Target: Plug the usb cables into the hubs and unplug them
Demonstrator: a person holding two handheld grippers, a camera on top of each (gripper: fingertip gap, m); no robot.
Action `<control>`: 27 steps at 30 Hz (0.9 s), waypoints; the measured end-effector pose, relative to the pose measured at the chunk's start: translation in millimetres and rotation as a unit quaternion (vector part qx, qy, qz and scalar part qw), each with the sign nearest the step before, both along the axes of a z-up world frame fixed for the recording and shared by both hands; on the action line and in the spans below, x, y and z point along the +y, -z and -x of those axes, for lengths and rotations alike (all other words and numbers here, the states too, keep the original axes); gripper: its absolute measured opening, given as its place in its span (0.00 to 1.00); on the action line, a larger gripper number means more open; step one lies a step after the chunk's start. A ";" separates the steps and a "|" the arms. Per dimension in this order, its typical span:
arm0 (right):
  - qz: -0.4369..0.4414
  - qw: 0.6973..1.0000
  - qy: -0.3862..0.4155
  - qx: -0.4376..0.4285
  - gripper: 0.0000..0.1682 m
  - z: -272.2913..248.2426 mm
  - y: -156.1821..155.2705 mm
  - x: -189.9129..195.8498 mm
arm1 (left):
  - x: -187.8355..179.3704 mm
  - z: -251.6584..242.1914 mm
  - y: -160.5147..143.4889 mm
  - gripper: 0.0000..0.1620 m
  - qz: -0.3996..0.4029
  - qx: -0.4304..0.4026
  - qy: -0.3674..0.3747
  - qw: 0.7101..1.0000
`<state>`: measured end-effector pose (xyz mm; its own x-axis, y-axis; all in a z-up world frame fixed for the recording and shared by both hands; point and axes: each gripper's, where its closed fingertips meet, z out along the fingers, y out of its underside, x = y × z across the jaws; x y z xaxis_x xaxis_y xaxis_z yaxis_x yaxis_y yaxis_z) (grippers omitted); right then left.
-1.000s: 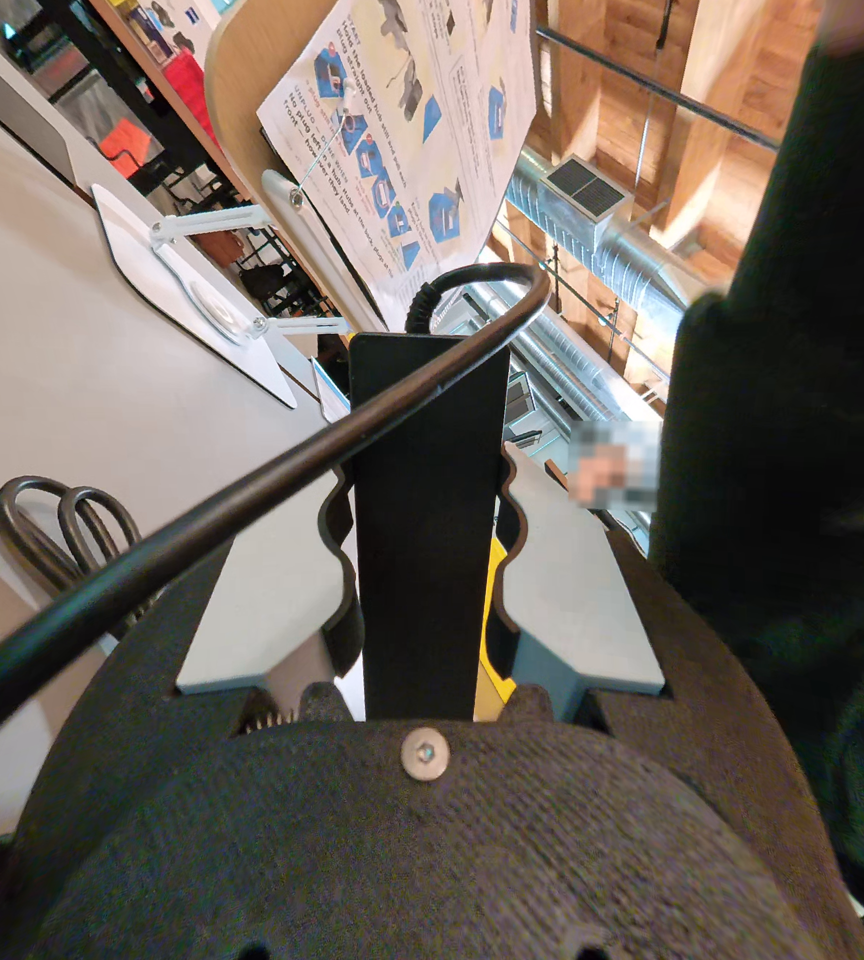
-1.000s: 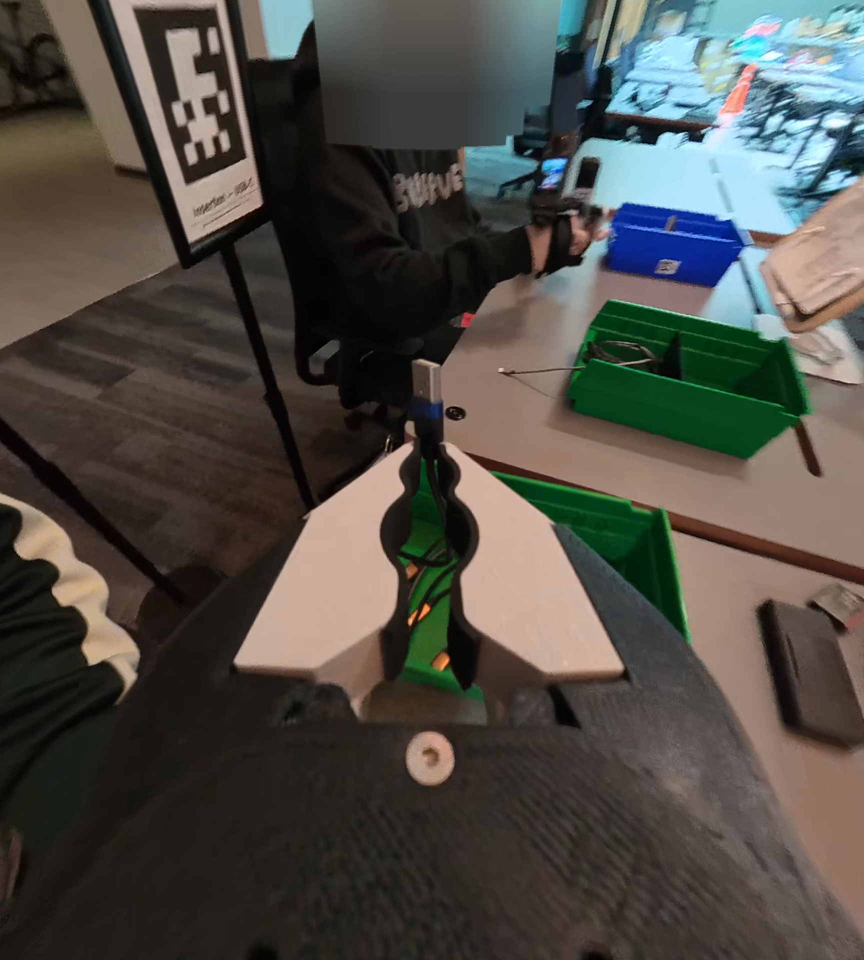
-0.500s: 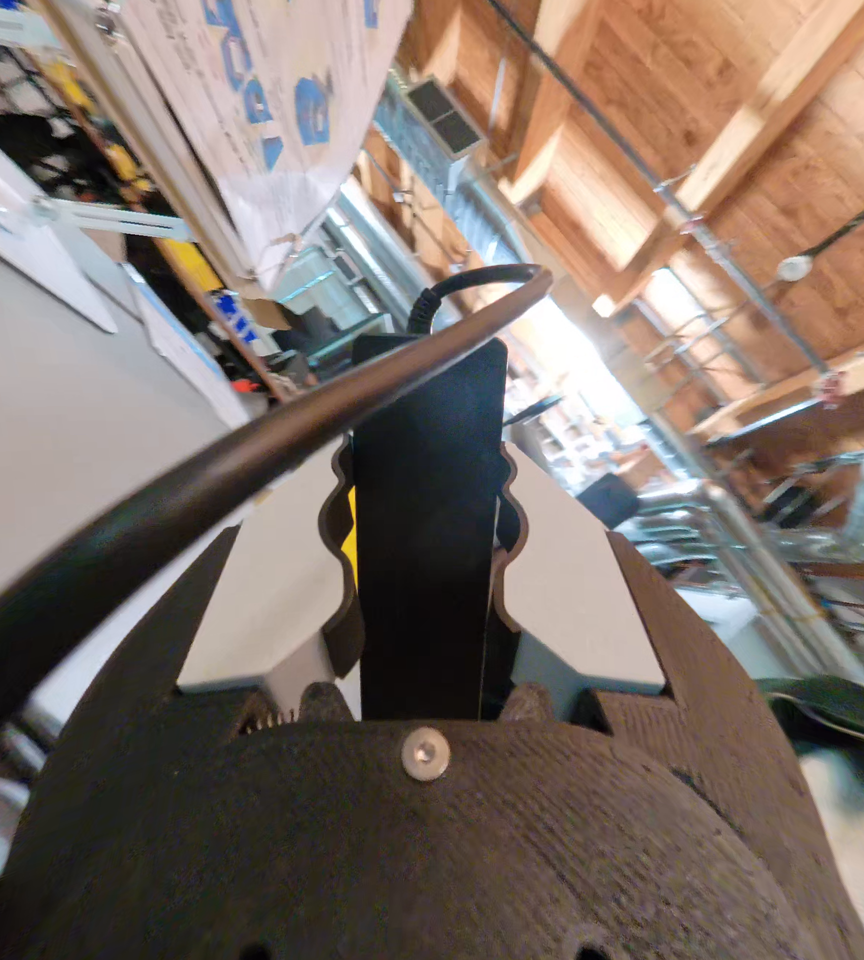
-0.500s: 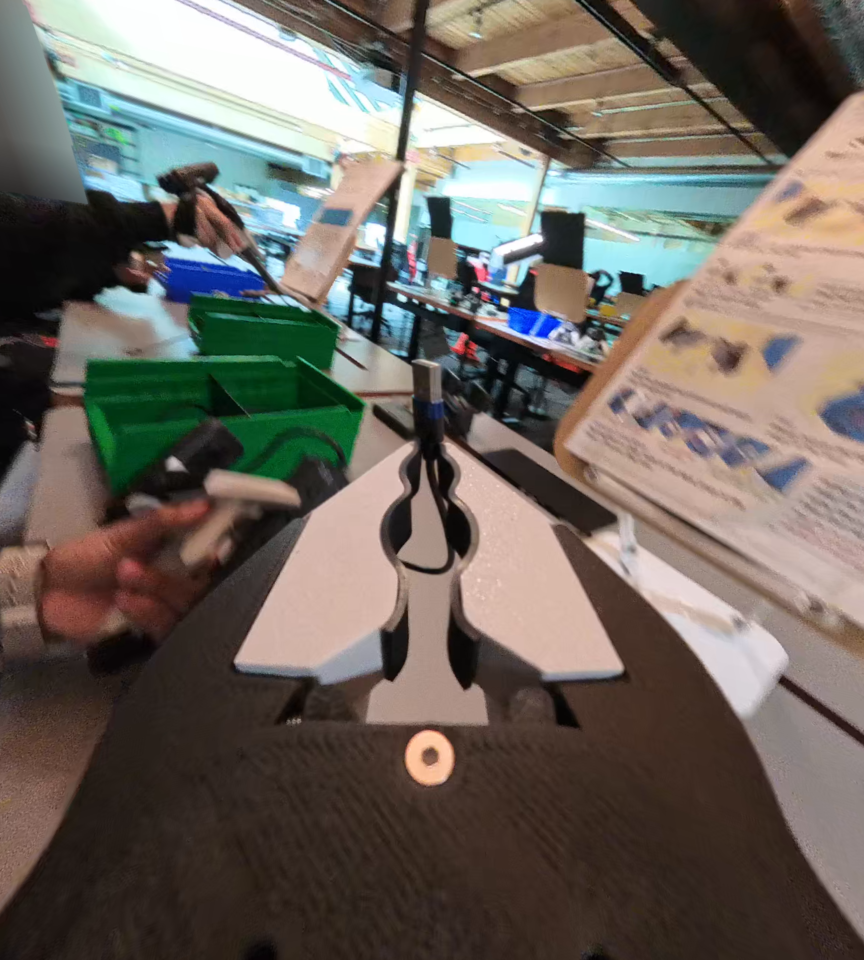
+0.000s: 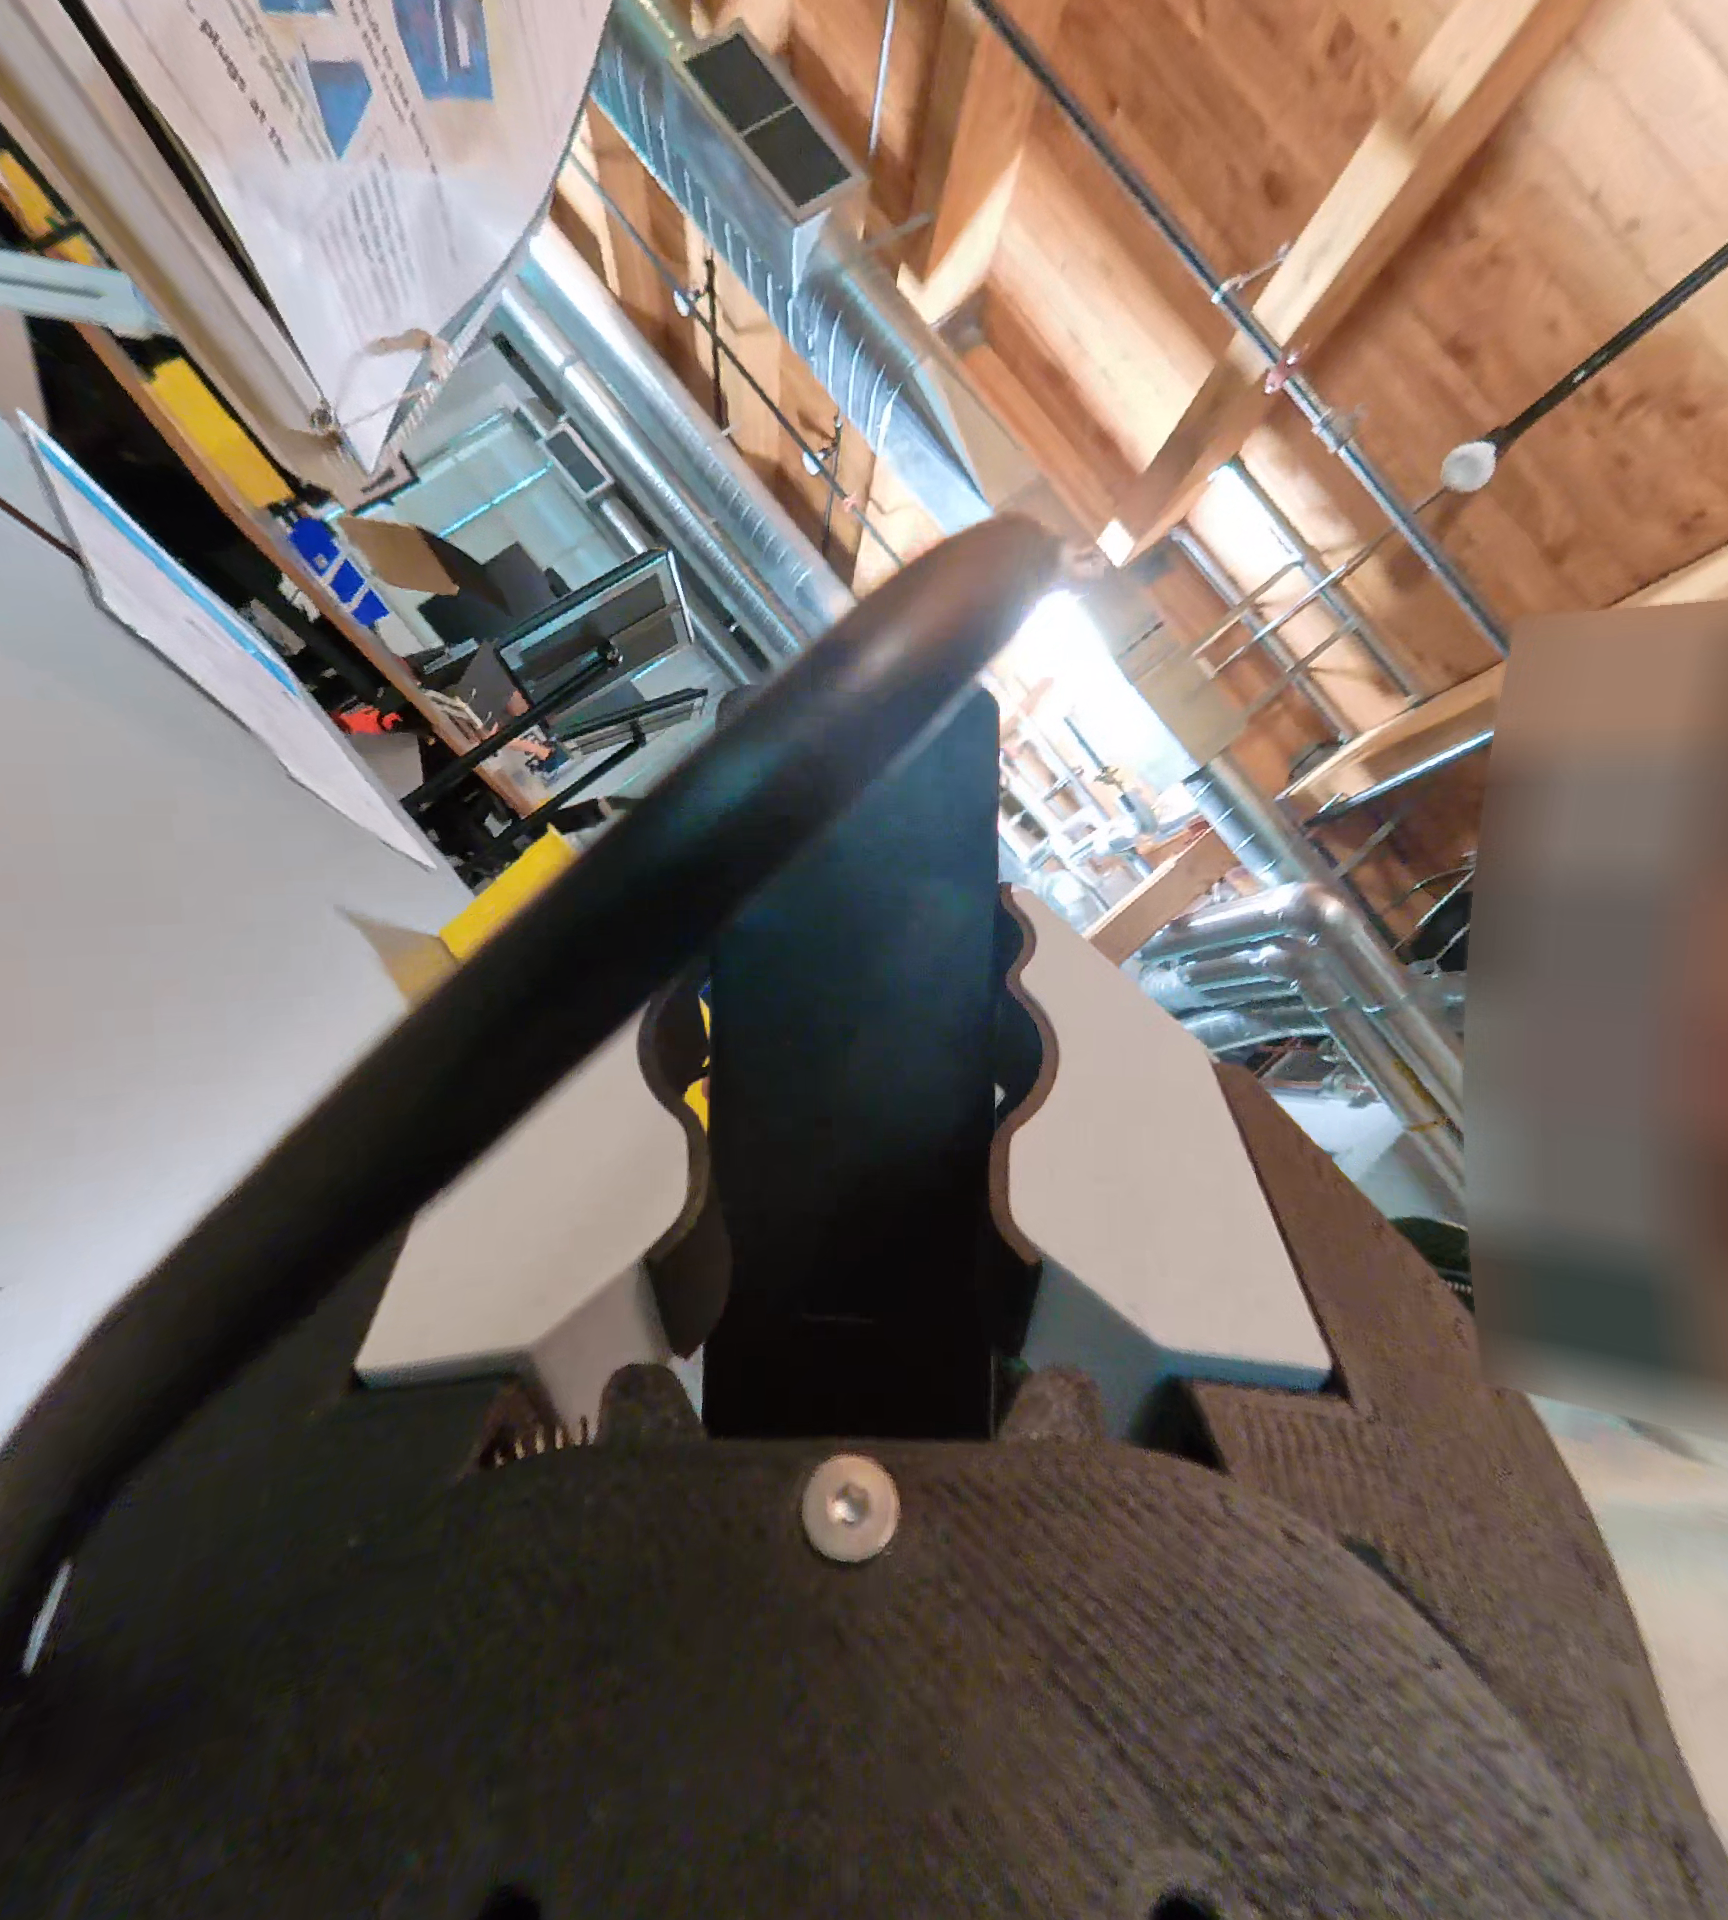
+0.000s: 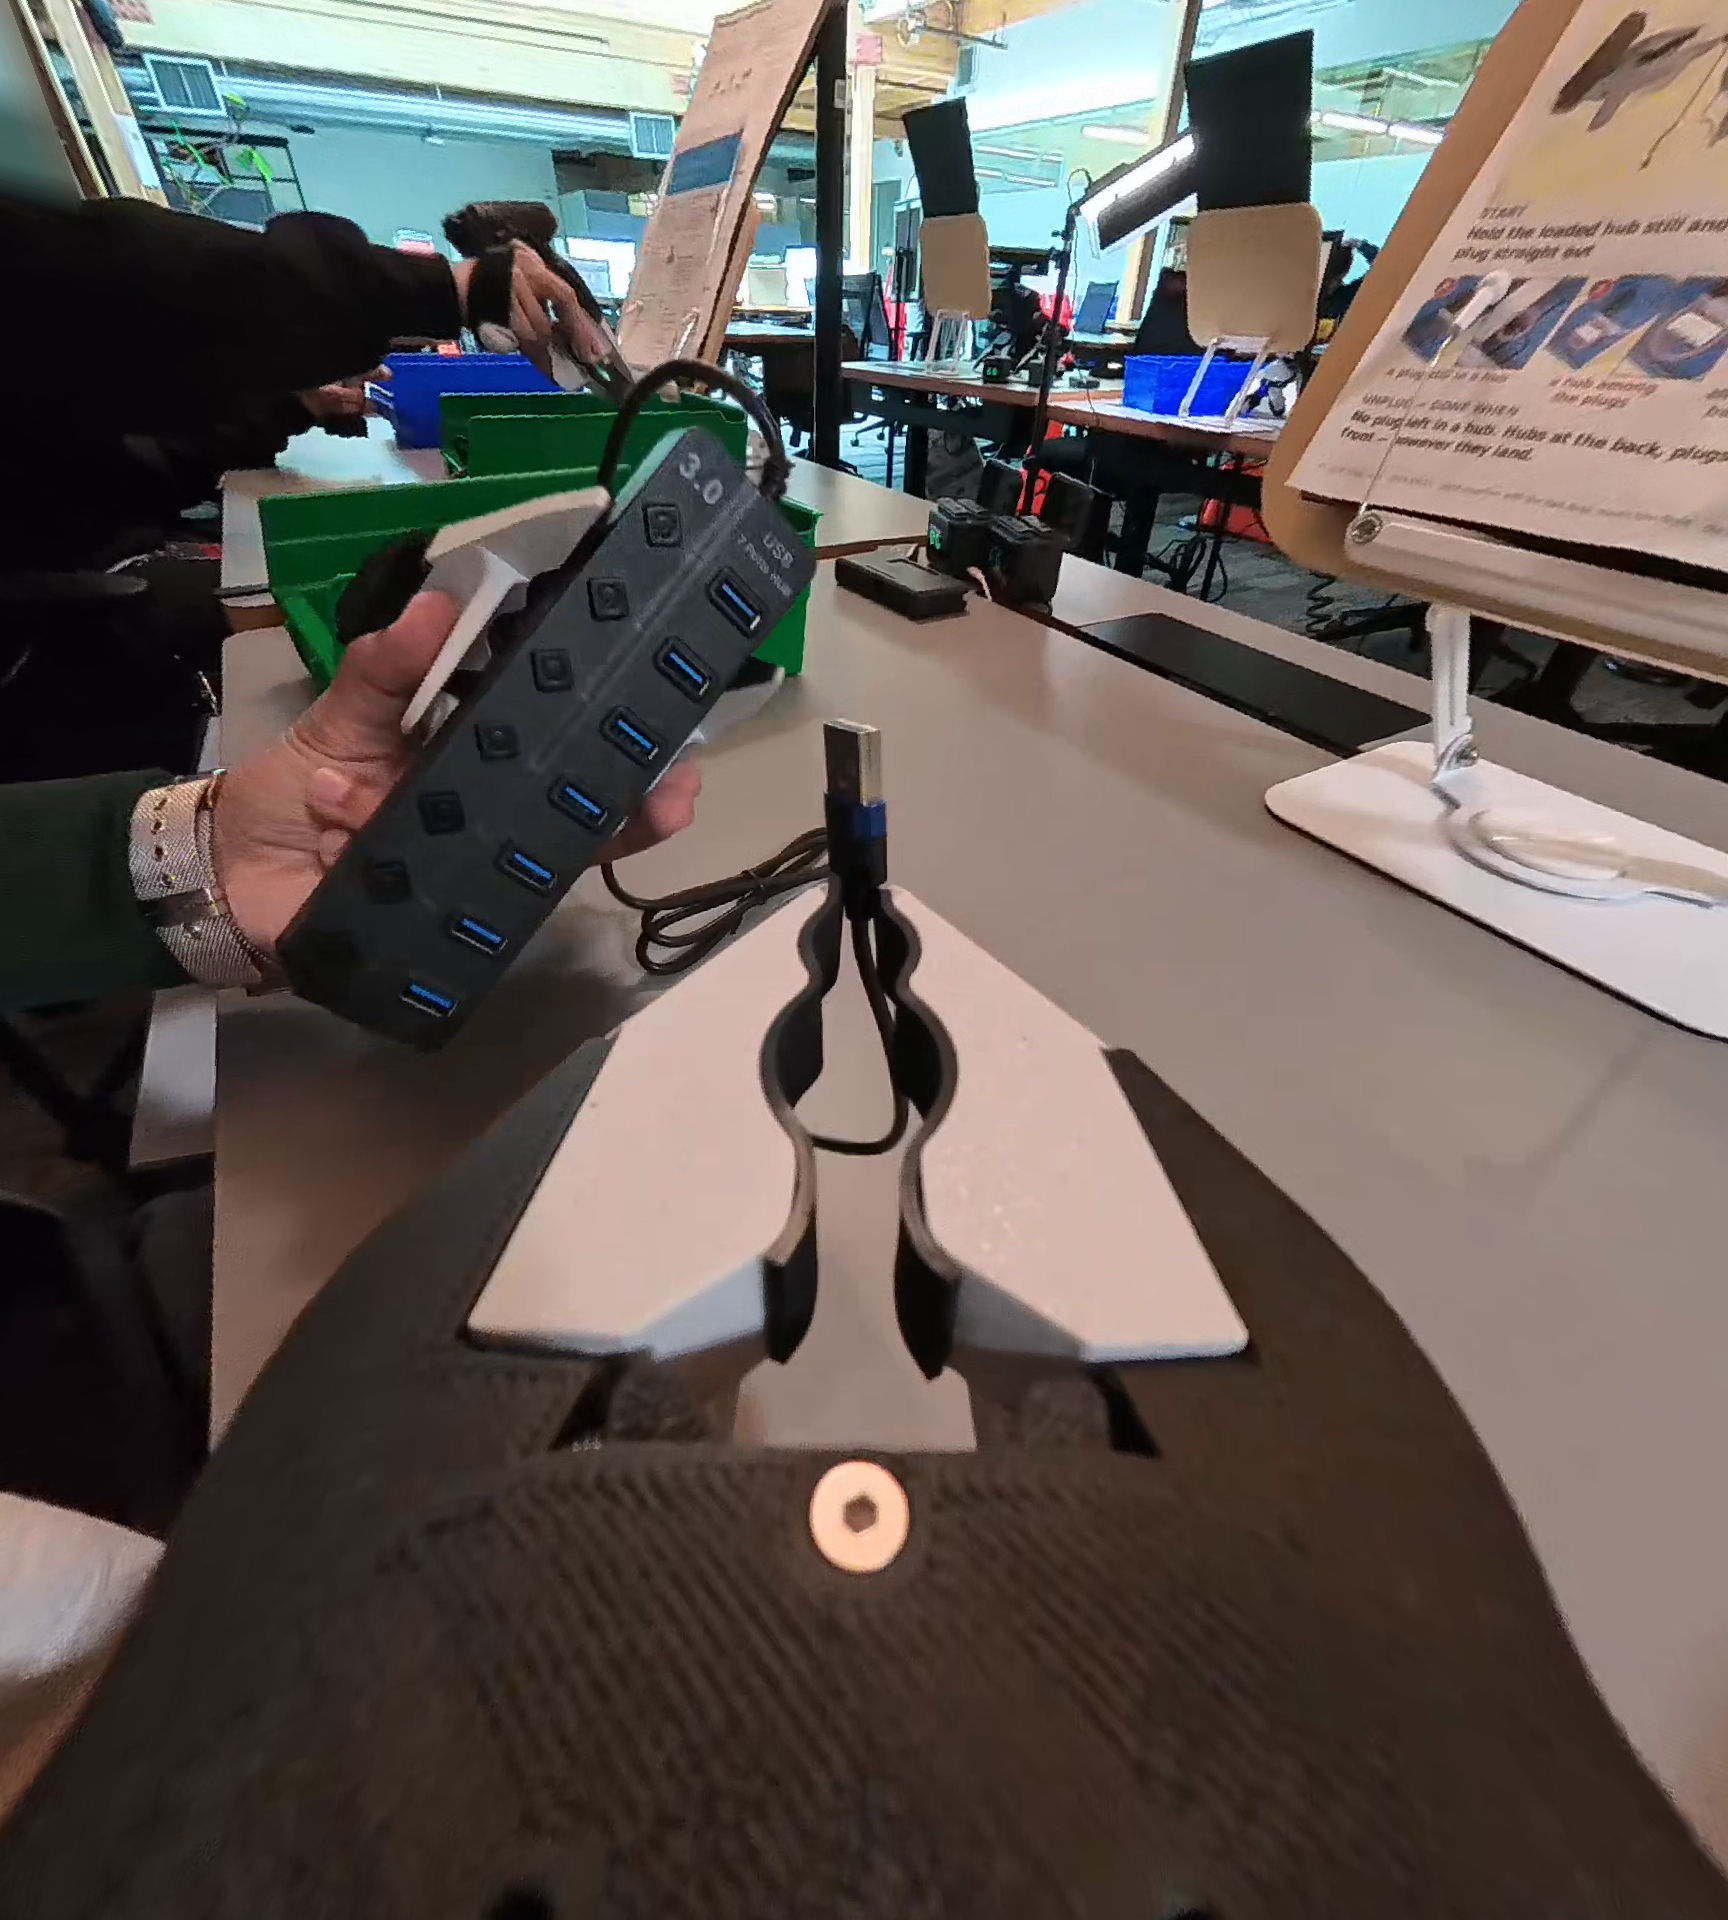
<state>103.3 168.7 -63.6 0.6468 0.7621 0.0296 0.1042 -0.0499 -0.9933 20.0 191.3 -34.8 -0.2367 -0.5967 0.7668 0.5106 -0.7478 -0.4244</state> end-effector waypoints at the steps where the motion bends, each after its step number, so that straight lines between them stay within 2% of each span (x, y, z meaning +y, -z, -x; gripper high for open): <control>1: -0.001 1.000 -0.001 -0.002 0.03 1.1 0.7 -0.3 | -1.1 -2.0 2.0 0.32 0.000 0.007 0.003 1.000; 10: -0.040 0.999 -0.029 -0.019 0.03 17.0 -1.4 -10.6 | -10.4 -9.0 4.4 0.32 -0.027 0.045 0.005 0.999; 27: -0.049 0.997 -0.027 -0.059 0.03 22.4 9.2 -10.4 | -15.7 -14.2 4.7 0.31 -0.029 0.045 0.018 0.998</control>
<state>80.9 158.3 -72.8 0.5918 0.7858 0.1799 0.2214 0.0561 -0.9736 34.2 175.6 -39.6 -0.1893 -0.6330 0.7507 0.4420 -0.7376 -0.5105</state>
